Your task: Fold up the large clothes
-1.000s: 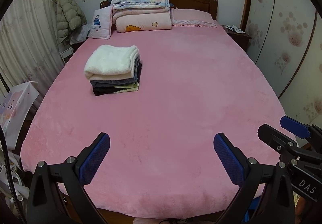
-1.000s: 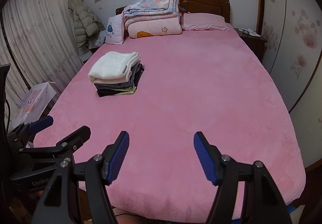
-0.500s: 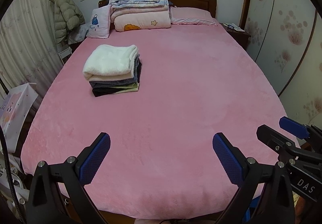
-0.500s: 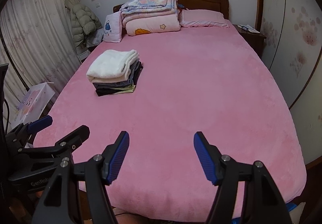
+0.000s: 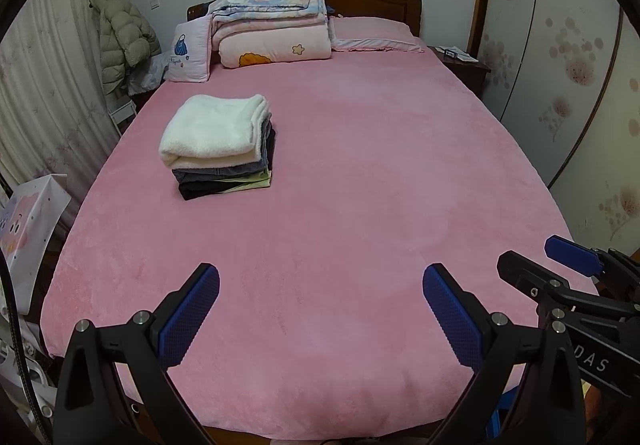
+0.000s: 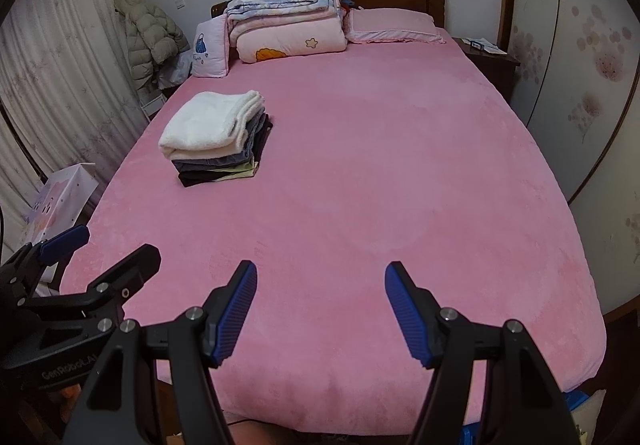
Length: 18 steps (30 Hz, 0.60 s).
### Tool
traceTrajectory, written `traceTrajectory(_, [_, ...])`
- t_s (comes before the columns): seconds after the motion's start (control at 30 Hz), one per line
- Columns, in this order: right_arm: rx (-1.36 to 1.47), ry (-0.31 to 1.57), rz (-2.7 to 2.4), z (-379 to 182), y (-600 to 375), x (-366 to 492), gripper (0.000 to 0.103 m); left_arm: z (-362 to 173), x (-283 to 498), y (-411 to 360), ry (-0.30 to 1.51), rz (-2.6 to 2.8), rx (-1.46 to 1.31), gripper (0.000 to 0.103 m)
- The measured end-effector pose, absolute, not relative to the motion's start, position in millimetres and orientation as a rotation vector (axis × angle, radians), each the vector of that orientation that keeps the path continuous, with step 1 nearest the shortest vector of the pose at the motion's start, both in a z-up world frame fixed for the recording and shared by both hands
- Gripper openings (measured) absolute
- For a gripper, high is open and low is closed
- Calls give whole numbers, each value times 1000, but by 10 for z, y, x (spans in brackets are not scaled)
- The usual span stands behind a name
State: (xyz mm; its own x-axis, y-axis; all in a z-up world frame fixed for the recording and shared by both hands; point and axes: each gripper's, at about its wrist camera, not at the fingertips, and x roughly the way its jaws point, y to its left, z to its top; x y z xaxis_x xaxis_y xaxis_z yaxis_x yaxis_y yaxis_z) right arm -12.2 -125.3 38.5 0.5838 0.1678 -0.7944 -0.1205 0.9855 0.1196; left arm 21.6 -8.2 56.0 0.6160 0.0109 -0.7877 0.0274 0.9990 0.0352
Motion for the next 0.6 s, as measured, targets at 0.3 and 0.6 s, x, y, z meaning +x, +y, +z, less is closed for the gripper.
traceTrajectory(0.3, [30,919,160,401,-1225,-114,68,554,241,12,915,3,25,101])
traceTrajectory(0.6, [46,926,166,407,-1183,-112,90,494,268,94,944,12,-9,101])
